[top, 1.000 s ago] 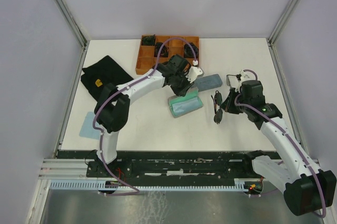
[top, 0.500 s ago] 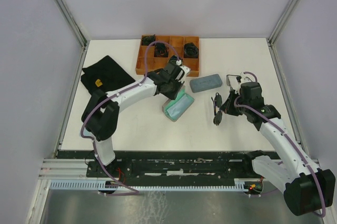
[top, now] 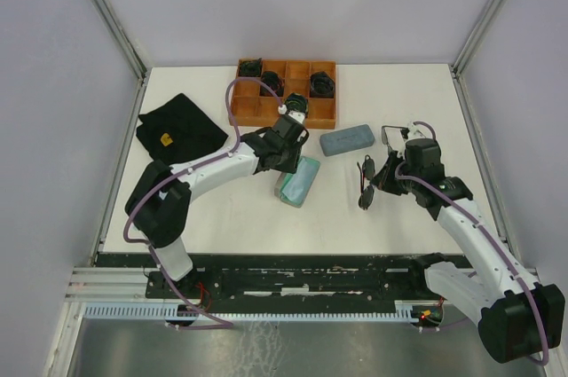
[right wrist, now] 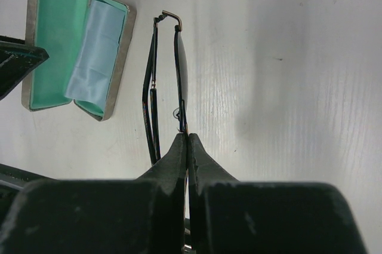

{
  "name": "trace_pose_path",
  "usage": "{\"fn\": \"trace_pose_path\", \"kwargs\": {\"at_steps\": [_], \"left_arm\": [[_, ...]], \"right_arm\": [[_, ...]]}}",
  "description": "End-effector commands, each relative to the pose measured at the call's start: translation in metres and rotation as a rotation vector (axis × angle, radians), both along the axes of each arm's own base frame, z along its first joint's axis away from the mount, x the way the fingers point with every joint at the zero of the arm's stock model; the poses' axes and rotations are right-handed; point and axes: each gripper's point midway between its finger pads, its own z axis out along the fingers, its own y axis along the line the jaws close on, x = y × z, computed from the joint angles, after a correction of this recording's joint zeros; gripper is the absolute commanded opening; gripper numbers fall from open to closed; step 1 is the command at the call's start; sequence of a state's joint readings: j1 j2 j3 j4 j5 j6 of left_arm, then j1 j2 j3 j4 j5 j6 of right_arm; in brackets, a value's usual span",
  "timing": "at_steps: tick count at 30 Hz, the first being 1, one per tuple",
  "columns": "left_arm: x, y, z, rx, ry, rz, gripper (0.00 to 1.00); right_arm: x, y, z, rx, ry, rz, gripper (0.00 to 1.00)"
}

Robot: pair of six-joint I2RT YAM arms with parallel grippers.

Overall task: Organize the sunglasses
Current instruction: Adjust the sunglasses case at the center of the board.

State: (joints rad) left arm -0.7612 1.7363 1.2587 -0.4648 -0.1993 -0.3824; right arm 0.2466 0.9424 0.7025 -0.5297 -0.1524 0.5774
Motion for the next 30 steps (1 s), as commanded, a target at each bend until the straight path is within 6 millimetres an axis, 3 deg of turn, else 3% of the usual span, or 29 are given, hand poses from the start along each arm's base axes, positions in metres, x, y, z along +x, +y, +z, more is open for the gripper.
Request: {"fn": "trace_pose_path", "kwargs": {"at_steps": [1,5,10,22,30], "left_arm": [[0.007,-0.014,0.035,-0.136,-0.07,0.056,0.46],[0.003,-0.015,0.041,-0.152,-0.074,0.031,0.55],[-0.006,-0.005,0.034,-0.133,-0.066,0.024,0.61],[-0.038,-0.008,0.023,-0.227,0.007,-0.037,0.66],[-0.052,-0.017,0.029,-0.301,0.027,-0.069,0.66]], "right_arm": [[0.013,0.004,0.01,0.039,-0.058,-0.024,0.0],[0.017,0.01,0.014,0.08,-0.066,-0.021,0.0],[0.021,0.018,0.013,0.114,-0.058,-0.026,0.0],[0.027,0.045,0.01,0.118,-0.047,0.011,0.0],[0.029,0.057,0.008,0.119,-0.049,0.024,0.0]]}}
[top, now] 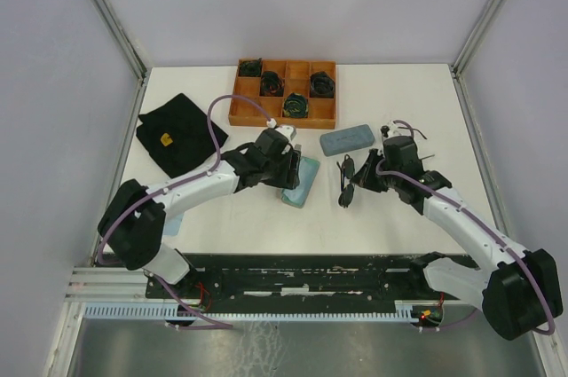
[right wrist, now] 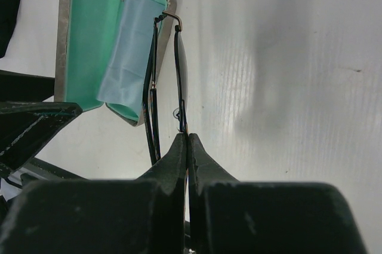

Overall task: Organize the sunglasses
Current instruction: Adjust the sunglasses case at the center of the board, then place the sunglasses in the sunglasses case.

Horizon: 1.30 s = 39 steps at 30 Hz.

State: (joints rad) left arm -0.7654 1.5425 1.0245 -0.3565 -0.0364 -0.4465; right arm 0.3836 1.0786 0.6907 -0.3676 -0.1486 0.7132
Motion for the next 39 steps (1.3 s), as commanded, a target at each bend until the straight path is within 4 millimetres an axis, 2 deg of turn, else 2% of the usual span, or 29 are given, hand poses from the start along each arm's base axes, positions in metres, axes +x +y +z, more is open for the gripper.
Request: {"fn": "trace_pose_path", "kwargs": {"at_steps": [1,8,11,15,24,31,35,39], "left_arm": [[-0.004,-0.02,0.028,-0.139,-0.03,-0.011,0.66],[-0.013,-0.029,0.031,-0.185,-0.021,-0.031,0.65],[-0.013,-0.027,0.031,-0.171,-0.032,-0.032,0.65],[-0.003,-0.013,0.039,-0.136,-0.083,0.015,0.66],[0.024,0.005,0.08,-0.235,-0.203,0.114,0.67],[0.028,0.007,0.084,-0.311,-0.223,0.114,0.61],[0.03,0.01,0.079,-0.302,-0.219,0.118,0.61],[0.036,0.018,0.086,-0.312,-0.245,0.141,0.61]], "right_arm": [[0.018,0.01,0.02,0.035,-0.083,-0.019,0.0],[0.023,0.031,0.022,0.07,-0.1,0.01,0.0],[0.028,0.045,0.023,0.1,-0.111,0.031,0.0],[0.036,0.063,0.025,0.137,-0.13,0.047,0.0],[0.056,0.094,0.013,0.205,-0.146,-0.016,0.0],[0.062,0.114,-0.001,0.227,-0.134,-0.015,0.0],[0.061,0.117,-0.013,0.187,-0.112,-0.024,0.0],[0.06,0.116,-0.019,0.164,-0.103,-0.033,0.0]]}}
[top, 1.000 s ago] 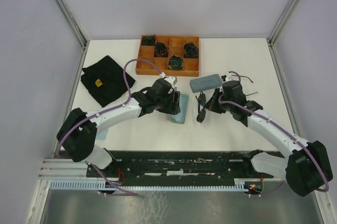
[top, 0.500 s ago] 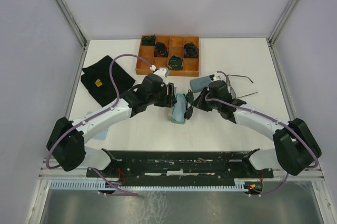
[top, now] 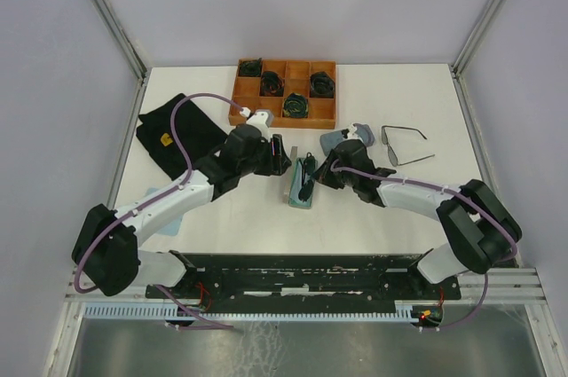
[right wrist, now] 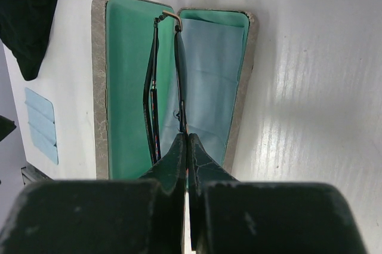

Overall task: Organize the sunglasses
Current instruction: Place the sunglasses in the sunglasses case.

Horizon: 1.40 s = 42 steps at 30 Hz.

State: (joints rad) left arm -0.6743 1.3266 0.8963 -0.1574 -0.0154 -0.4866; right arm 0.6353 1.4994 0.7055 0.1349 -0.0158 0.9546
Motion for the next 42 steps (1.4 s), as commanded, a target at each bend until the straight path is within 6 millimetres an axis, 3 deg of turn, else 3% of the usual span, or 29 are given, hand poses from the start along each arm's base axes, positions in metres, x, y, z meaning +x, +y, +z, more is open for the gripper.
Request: {"fn": "trace_pose_path", "kwargs": {"at_steps": [1,18,31,42], "left_arm": [[0.013,0.001,0.028,-0.097,-0.066,0.043,0.62],[0.015,0.003,0.03,-0.128,-0.069,0.042,0.7],[0.011,-0.002,0.008,-0.088,-0.009,-0.001,0.7],[0.007,-0.008,0.002,-0.08,0.018,-0.04,0.7]], "right_arm": [[0.021,0.012,0.027,0.04,-0.08,-0.034,0.0],[0.021,0.024,0.01,0.054,-0.048,-0.018,0.0],[0.022,0.033,-0.008,0.075,-0.009,-0.009,0.0],[0.02,0.027,-0.028,0.011,0.03,-0.005,0.14]]}}
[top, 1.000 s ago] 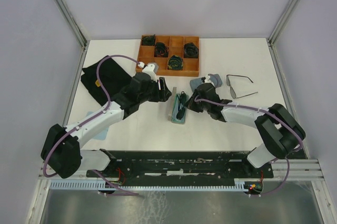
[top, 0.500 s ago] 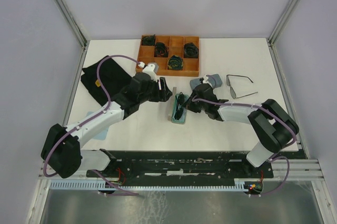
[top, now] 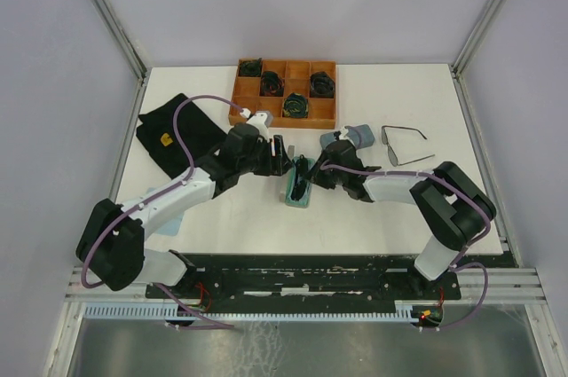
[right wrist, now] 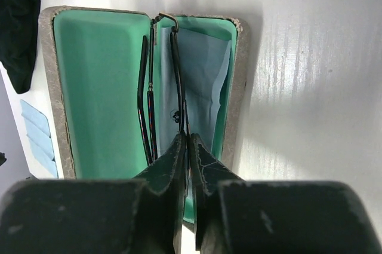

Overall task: Organize the sunglasses
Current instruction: Place the sunglasses in the sunglasses case.

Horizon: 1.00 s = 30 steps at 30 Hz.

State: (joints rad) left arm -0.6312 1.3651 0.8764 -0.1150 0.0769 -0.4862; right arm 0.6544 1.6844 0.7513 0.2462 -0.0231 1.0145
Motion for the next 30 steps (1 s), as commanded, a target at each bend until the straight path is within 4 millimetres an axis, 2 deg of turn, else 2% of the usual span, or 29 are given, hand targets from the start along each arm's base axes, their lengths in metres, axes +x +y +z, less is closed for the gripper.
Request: {"fn": "trace_pose_path", "kwargs": {"at_steps": [1,9,15,23,30], "left_arm": [[0.004,-0.007,0.016,-0.049,-0.025,-0.006,0.71],[0.004,-0.006,0.016,-0.044,-0.024,-0.006,0.71],[0.004,-0.008,0.012,-0.052,-0.012,-0.005,0.74],[-0.001,-0.019,-0.001,-0.085,0.031,-0.029,0.75],[-0.014,-0.031,-0.017,-0.082,0.063,-0.065,0.74]], "right_arm": [[0.007,0.004,0.006,-0.022,-0.026,0.01,0.17],[0.01,-0.006,0.035,-0.114,-0.083,0.048,0.37],[0.007,-0.018,0.055,-0.186,-0.114,0.077,0.45],[-0.001,-0.057,0.053,-0.359,-0.122,0.039,0.45],[-0.006,-0.055,0.047,-0.368,-0.105,0.083,0.45]]}}
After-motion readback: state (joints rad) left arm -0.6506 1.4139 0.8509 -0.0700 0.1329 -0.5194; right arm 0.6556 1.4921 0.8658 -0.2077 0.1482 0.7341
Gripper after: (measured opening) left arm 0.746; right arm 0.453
